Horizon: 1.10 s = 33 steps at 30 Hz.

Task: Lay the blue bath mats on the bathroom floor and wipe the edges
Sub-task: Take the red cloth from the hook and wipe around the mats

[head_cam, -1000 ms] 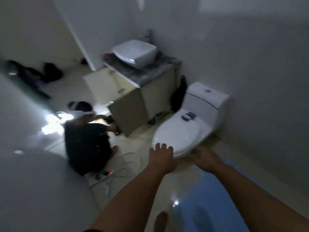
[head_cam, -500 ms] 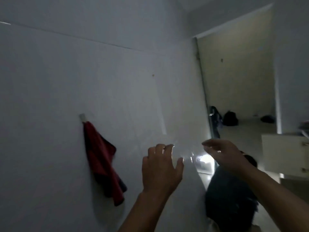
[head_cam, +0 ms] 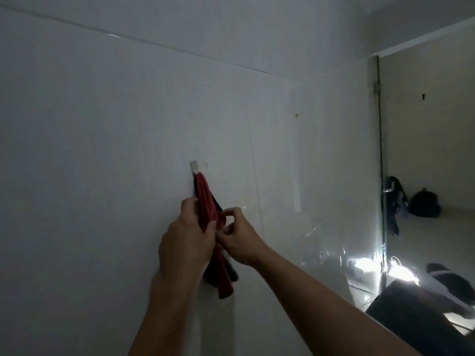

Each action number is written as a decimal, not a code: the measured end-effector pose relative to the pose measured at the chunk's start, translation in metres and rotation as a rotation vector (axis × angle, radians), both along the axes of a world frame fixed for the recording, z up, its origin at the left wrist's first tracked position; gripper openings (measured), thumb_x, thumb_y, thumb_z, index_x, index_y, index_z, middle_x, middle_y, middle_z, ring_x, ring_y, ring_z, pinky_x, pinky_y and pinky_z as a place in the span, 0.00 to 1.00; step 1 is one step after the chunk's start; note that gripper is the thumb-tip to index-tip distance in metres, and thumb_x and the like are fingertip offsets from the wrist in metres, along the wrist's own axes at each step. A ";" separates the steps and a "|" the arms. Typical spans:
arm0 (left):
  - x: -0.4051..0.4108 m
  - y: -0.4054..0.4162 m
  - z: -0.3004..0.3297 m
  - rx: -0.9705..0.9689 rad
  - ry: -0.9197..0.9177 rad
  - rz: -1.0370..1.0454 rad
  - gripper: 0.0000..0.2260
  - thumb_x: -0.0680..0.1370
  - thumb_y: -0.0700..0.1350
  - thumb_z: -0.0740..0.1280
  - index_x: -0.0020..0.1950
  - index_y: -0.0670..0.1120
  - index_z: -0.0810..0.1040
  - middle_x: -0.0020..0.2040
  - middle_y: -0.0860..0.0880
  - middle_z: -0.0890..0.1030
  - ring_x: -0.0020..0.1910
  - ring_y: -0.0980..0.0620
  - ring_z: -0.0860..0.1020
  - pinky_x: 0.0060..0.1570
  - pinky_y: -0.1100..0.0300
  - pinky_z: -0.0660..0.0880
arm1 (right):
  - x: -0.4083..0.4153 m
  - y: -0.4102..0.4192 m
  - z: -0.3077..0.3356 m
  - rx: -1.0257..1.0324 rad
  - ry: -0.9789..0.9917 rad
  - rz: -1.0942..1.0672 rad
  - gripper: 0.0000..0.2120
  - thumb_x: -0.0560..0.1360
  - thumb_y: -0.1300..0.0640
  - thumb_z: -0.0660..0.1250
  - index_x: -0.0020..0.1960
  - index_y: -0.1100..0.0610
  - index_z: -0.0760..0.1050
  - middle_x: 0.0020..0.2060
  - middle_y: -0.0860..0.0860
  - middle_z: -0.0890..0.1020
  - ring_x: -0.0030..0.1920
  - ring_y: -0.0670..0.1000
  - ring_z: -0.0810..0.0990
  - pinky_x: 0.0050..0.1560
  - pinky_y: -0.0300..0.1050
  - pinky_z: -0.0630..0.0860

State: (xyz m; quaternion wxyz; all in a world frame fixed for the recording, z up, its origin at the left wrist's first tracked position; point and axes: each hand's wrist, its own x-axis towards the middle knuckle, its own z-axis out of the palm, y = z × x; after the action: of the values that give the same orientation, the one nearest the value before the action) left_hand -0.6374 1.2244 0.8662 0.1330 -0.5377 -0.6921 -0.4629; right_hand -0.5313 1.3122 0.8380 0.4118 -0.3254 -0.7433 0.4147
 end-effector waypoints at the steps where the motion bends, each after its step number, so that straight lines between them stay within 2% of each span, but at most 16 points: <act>1: -0.001 0.002 0.002 0.019 -0.025 -0.014 0.22 0.78 0.49 0.72 0.70 0.54 0.69 0.52 0.51 0.84 0.48 0.46 0.83 0.45 0.53 0.80 | -0.004 -0.002 -0.001 -0.044 0.058 0.001 0.17 0.79 0.53 0.70 0.63 0.54 0.69 0.39 0.51 0.82 0.33 0.44 0.81 0.30 0.34 0.74; 4: -0.003 0.006 0.017 0.098 -0.062 -0.051 0.20 0.76 0.46 0.73 0.67 0.51 0.77 0.51 0.50 0.84 0.50 0.45 0.83 0.49 0.52 0.79 | -0.003 -0.001 0.013 -0.013 0.224 -0.094 0.06 0.78 0.60 0.70 0.54 0.62 0.77 0.38 0.57 0.83 0.35 0.50 0.83 0.36 0.40 0.80; 7: 0.002 0.006 0.041 0.238 -0.115 -0.153 0.14 0.76 0.46 0.73 0.61 0.51 0.82 0.53 0.49 0.84 0.51 0.46 0.83 0.53 0.49 0.81 | 0.013 0.002 0.044 0.162 0.437 -0.306 0.03 0.78 0.58 0.69 0.50 0.58 0.78 0.40 0.56 0.84 0.40 0.52 0.84 0.45 0.51 0.84; 10: 0.022 0.000 0.062 0.371 -0.201 -0.347 0.05 0.77 0.43 0.70 0.53 0.48 0.80 0.47 0.51 0.82 0.46 0.52 0.82 0.45 0.55 0.80 | 0.051 -0.003 0.077 0.323 0.577 -0.490 0.03 0.79 0.58 0.68 0.51 0.56 0.76 0.43 0.49 0.82 0.43 0.47 0.82 0.46 0.45 0.82; 13: 0.055 -0.001 0.062 0.354 -0.370 -0.593 0.03 0.77 0.37 0.67 0.46 0.44 0.76 0.38 0.52 0.78 0.33 0.56 0.74 0.33 0.66 0.71 | 0.102 -0.010 0.086 0.415 0.577 -0.582 0.03 0.79 0.59 0.68 0.51 0.56 0.76 0.44 0.49 0.82 0.46 0.48 0.82 0.49 0.44 0.81; 15: 0.081 0.008 0.043 0.190 -0.516 -0.810 0.04 0.76 0.37 0.66 0.45 0.45 0.74 0.35 0.51 0.75 0.32 0.56 0.71 0.34 0.63 0.69 | 0.140 -0.017 0.071 0.392 0.548 -0.594 0.03 0.78 0.61 0.67 0.51 0.57 0.76 0.42 0.51 0.83 0.42 0.48 0.82 0.46 0.44 0.80; 16: 0.099 0.014 0.027 0.051 -0.602 -0.930 0.03 0.75 0.41 0.67 0.47 0.45 0.75 0.37 0.49 0.77 0.35 0.55 0.74 0.37 0.60 0.72 | 0.161 -0.022 0.059 0.363 0.547 -0.614 0.03 0.77 0.62 0.67 0.50 0.56 0.76 0.40 0.52 0.83 0.40 0.48 0.81 0.45 0.45 0.79; 18: 0.136 0.026 -0.012 -0.311 -0.779 -1.148 0.17 0.73 0.51 0.71 0.59 0.44 0.77 0.49 0.41 0.84 0.46 0.45 0.83 0.48 0.48 0.80 | 0.209 -0.035 0.028 0.311 0.546 -0.730 0.06 0.75 0.64 0.68 0.48 0.54 0.76 0.38 0.52 0.82 0.39 0.47 0.79 0.45 0.48 0.78; 19: 0.156 0.028 -0.033 -0.516 -0.838 -1.249 0.22 0.74 0.55 0.72 0.64 0.44 0.78 0.55 0.39 0.85 0.53 0.39 0.84 0.54 0.43 0.81 | 0.233 -0.044 0.011 0.287 0.537 -0.807 0.08 0.75 0.65 0.69 0.47 0.52 0.77 0.38 0.52 0.82 0.39 0.48 0.79 0.45 0.48 0.78; 20: 0.178 0.026 -0.055 -0.714 -0.860 -1.340 0.24 0.76 0.57 0.72 0.66 0.44 0.79 0.58 0.37 0.84 0.57 0.36 0.82 0.58 0.41 0.80 | 0.259 -0.056 -0.007 0.260 0.511 -0.891 0.09 0.74 0.64 0.70 0.47 0.51 0.77 0.38 0.51 0.81 0.38 0.48 0.78 0.44 0.48 0.78; 22: 0.225 0.016 -0.100 -1.012 -0.882 -1.471 0.21 0.78 0.50 0.72 0.67 0.41 0.79 0.61 0.34 0.82 0.60 0.34 0.80 0.58 0.43 0.80 | 0.309 -0.091 -0.046 0.193 0.394 -1.068 0.10 0.72 0.61 0.72 0.49 0.49 0.78 0.38 0.48 0.81 0.37 0.47 0.77 0.43 0.44 0.77; 25: 0.292 0.000 -0.155 -1.220 -0.908 -1.550 0.22 0.76 0.39 0.72 0.70 0.40 0.76 0.63 0.32 0.80 0.61 0.33 0.79 0.63 0.39 0.77 | 0.377 -0.152 -0.112 -0.009 0.220 -1.260 0.16 0.71 0.57 0.76 0.56 0.48 0.78 0.41 0.47 0.81 0.39 0.45 0.79 0.44 0.39 0.77; 26: 0.317 -0.009 -0.174 -1.279 -0.888 -1.562 0.22 0.76 0.38 0.70 0.70 0.41 0.76 0.63 0.34 0.81 0.60 0.36 0.80 0.64 0.41 0.77 | 0.398 -0.180 -0.139 -0.105 0.218 -1.326 0.19 0.70 0.56 0.77 0.59 0.49 0.76 0.43 0.48 0.81 0.43 0.46 0.80 0.47 0.41 0.78; 28: 0.355 -0.028 -0.202 -1.395 -0.870 -1.570 0.21 0.77 0.37 0.68 0.70 0.44 0.76 0.62 0.37 0.82 0.57 0.41 0.82 0.57 0.47 0.80 | 0.427 -0.232 -0.191 -0.307 0.239 -1.459 0.23 0.70 0.51 0.78 0.62 0.50 0.75 0.47 0.49 0.81 0.49 0.50 0.81 0.53 0.48 0.80; 31: 0.404 -0.067 -0.243 -1.631 -0.827 -1.575 0.21 0.79 0.37 0.67 0.71 0.51 0.76 0.63 0.41 0.81 0.57 0.44 0.83 0.53 0.49 0.80 | 0.438 -0.326 -0.269 -0.634 0.274 -1.722 0.16 0.75 0.44 0.73 0.55 0.54 0.79 0.46 0.51 0.83 0.50 0.53 0.82 0.56 0.50 0.79; 33: 0.432 -0.093 -0.261 -1.740 -0.783 -1.612 0.22 0.80 0.37 0.67 0.72 0.52 0.74 0.60 0.45 0.82 0.55 0.45 0.84 0.53 0.49 0.79 | 0.420 -0.376 -0.296 -0.762 0.399 -1.835 0.19 0.78 0.42 0.68 0.47 0.59 0.81 0.41 0.54 0.85 0.44 0.54 0.84 0.54 0.54 0.82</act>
State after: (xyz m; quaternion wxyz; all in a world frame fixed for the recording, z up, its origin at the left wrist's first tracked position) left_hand -0.2059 1.1312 0.6048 -0.8023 -0.5442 -0.2351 0.0695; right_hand -0.1112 0.9358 0.5418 0.5570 -0.8053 0.0578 0.1944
